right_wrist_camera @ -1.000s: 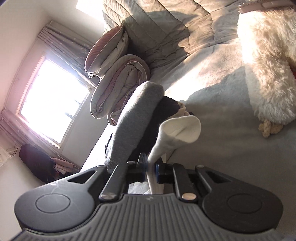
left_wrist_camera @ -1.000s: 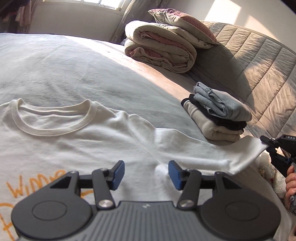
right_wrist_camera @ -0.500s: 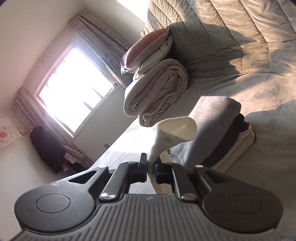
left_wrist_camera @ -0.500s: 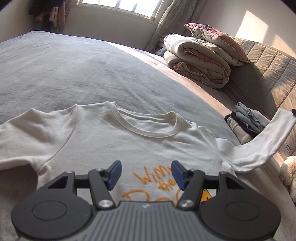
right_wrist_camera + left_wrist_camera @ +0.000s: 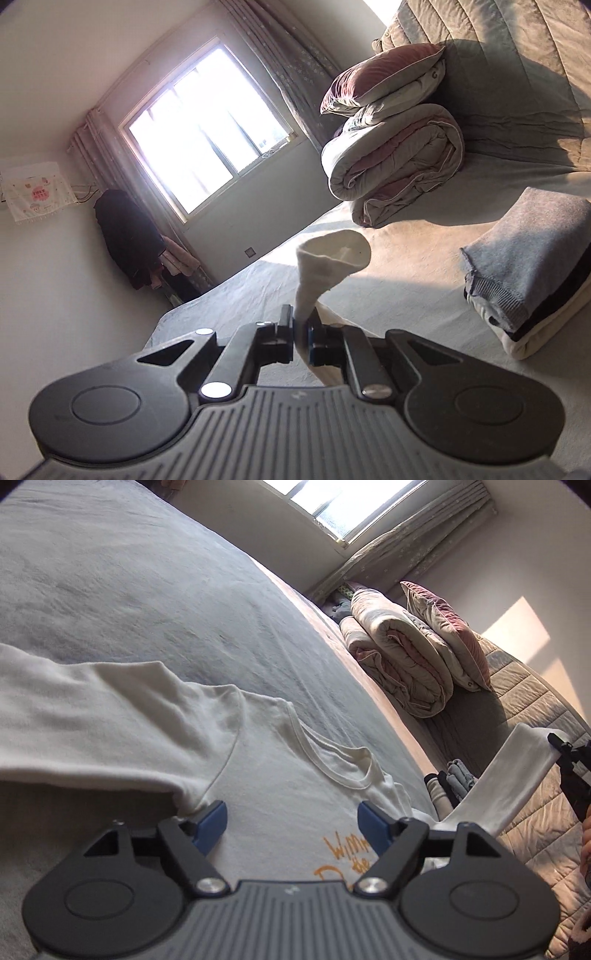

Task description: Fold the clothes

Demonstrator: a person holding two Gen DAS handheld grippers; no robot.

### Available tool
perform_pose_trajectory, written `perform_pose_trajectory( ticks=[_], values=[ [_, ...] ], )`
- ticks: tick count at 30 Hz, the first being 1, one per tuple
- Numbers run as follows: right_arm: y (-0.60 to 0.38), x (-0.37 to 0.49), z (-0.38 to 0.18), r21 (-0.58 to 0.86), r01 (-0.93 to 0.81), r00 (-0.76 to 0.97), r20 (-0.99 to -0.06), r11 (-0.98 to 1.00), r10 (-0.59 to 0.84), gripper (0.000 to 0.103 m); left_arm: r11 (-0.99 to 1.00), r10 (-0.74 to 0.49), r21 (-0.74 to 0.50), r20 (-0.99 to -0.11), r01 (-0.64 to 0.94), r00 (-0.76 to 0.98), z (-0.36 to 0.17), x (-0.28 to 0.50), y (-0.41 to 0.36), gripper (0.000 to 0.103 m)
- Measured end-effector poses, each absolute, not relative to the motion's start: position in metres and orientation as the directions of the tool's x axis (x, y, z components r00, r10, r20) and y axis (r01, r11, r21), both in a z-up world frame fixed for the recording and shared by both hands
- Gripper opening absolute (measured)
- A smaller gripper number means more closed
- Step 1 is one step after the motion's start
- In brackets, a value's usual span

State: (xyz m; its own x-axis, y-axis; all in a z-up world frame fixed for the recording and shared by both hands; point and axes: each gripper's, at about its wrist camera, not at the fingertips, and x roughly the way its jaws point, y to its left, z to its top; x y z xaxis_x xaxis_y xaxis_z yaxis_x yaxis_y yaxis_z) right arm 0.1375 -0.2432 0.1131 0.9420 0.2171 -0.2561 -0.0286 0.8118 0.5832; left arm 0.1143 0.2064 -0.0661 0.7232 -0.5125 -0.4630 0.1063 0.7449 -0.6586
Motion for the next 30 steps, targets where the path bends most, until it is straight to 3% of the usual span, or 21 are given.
perform_pose_trajectory(
  ticks=[13, 20, 28, 30],
  values=[
    [-0.127, 0.16, 0.079, 0.563, -0.126, 0.879, -0.319, 0.817, 0.355, 0.011, 0.494, -0.672, -0.859, -0.282, 0.132, 0.685, -0.089, 0.127, 0.229, 0.086],
    [-0.065, 0.154, 0.026, 0.53, -0.165, 0.794, -0.428, 0.832, 0.431, 0.011, 0.344, -0.706, -0.931, -0.173, 0.12, 0.687, -0.105, 0.134, 0.237, 0.086],
    [-0.026, 0.135, -0.021, 0.477, -0.222, 0.683, -0.547, 0.851, 0.484, 0.011, 0.357, -0.708, -0.927, -0.188, 0.115, 0.681, -0.103, 0.136, 0.231, 0.086],
    [-0.016, 0.129, -0.033, 0.464, -0.238, 0.652, -0.575, 0.854, 0.494, 0.017, 0.378, -0.71, -0.919, -0.212, 0.109, 0.672, -0.101, 0.136, 0.23, 0.085]
  ],
)
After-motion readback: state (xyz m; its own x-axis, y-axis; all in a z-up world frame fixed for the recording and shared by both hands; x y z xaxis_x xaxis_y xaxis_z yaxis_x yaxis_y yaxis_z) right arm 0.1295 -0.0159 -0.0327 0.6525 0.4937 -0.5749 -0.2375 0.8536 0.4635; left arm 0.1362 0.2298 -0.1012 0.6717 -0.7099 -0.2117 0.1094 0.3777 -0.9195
